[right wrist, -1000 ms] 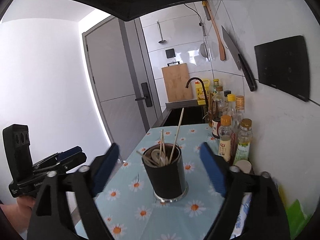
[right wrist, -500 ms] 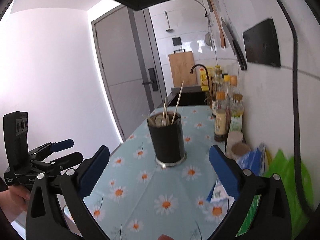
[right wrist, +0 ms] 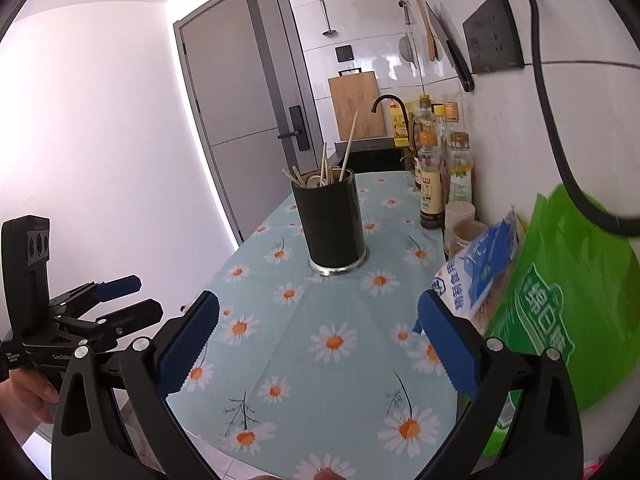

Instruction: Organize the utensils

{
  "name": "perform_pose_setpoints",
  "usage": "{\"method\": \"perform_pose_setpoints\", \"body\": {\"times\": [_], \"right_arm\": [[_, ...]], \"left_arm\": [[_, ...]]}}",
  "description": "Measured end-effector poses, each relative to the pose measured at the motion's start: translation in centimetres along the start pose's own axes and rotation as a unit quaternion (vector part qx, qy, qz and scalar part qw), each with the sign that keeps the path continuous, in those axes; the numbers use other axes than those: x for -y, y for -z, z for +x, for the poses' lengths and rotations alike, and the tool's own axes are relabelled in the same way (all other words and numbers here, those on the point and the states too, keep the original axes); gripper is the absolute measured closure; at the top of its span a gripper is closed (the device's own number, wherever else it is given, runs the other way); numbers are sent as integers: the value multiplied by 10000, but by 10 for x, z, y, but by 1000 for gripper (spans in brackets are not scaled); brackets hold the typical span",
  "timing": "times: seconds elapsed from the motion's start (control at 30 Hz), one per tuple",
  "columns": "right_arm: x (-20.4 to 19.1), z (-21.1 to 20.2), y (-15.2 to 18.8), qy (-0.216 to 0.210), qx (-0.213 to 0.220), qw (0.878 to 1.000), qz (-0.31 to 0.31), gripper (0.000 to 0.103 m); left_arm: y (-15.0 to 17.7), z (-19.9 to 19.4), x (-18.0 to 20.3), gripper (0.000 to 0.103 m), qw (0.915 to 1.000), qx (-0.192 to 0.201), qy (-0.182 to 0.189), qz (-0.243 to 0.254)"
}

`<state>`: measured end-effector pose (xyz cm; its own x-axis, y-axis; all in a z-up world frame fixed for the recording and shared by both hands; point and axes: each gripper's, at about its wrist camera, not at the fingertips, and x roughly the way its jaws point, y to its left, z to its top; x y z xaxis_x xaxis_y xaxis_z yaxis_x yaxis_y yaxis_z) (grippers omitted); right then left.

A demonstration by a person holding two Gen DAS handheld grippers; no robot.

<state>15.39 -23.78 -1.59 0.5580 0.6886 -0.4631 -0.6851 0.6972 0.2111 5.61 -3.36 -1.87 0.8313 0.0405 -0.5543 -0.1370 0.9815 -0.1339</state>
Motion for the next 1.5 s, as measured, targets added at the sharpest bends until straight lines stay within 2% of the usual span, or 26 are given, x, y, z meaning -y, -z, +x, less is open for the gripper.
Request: {"method": "perform_pose_setpoints", "body": {"times": [0.5,1.2,1.5], "right_arm": [[0,7,25,92,-383,9992,49,5],[-1,16,30,95,-505,9985,171,5],[3,15,33,234,-550,9980,192,5]], "left_arm": [[15,6,-1,7,9997,-184,-73,-105],[24,12,-4,7,9992,-374,-7,-166],[27,14,-6,7,9989,-435,27,-180]]}}
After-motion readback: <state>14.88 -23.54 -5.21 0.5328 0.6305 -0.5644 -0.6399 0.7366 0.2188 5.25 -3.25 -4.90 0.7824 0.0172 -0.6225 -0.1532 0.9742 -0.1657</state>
